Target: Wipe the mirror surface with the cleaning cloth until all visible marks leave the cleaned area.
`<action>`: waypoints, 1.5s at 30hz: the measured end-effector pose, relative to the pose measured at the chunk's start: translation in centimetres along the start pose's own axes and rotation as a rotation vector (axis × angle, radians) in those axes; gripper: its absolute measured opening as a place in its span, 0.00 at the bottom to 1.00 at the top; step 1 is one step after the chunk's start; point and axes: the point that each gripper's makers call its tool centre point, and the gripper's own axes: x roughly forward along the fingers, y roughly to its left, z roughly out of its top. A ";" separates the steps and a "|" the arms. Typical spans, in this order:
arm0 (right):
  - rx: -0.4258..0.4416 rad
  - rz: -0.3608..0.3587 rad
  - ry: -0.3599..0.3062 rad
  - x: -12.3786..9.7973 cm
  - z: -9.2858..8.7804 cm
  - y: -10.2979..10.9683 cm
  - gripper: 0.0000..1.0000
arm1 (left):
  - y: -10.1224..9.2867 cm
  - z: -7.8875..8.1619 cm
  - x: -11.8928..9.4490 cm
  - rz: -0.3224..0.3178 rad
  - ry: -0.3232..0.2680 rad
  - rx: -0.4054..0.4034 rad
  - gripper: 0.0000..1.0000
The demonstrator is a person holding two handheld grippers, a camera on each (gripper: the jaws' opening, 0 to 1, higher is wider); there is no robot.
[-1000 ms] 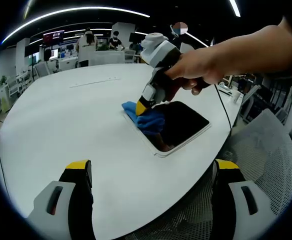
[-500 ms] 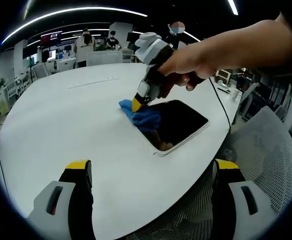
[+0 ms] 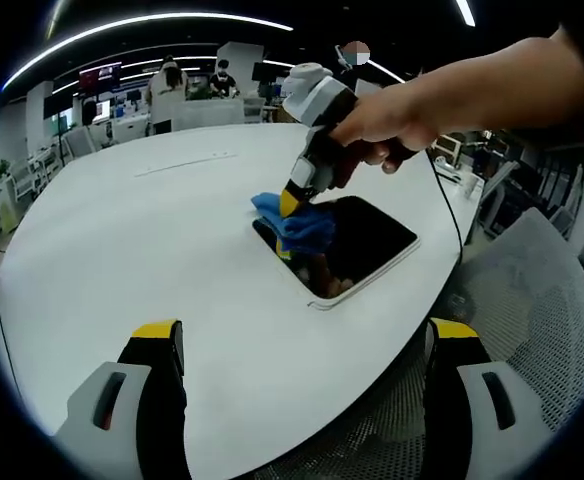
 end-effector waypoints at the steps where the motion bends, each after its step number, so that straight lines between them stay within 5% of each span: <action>1: -0.001 -0.003 -0.001 -0.4 -0.3 0.1 0.00 | 0.1 -0.1 0.0 0.002 0.001 -0.012 0.99; 31: 0.073 -0.005 0.001 -1.5 -1.4 -0.6 0.00 | 0.4 0.5 -0.3 0.025 -0.023 -0.012 0.99; 45: 0.109 0.006 0.023 -2.0 -3.8 0.0 0.00 | 0.5 0.8 -0.2 0.029 -0.030 -0.009 0.99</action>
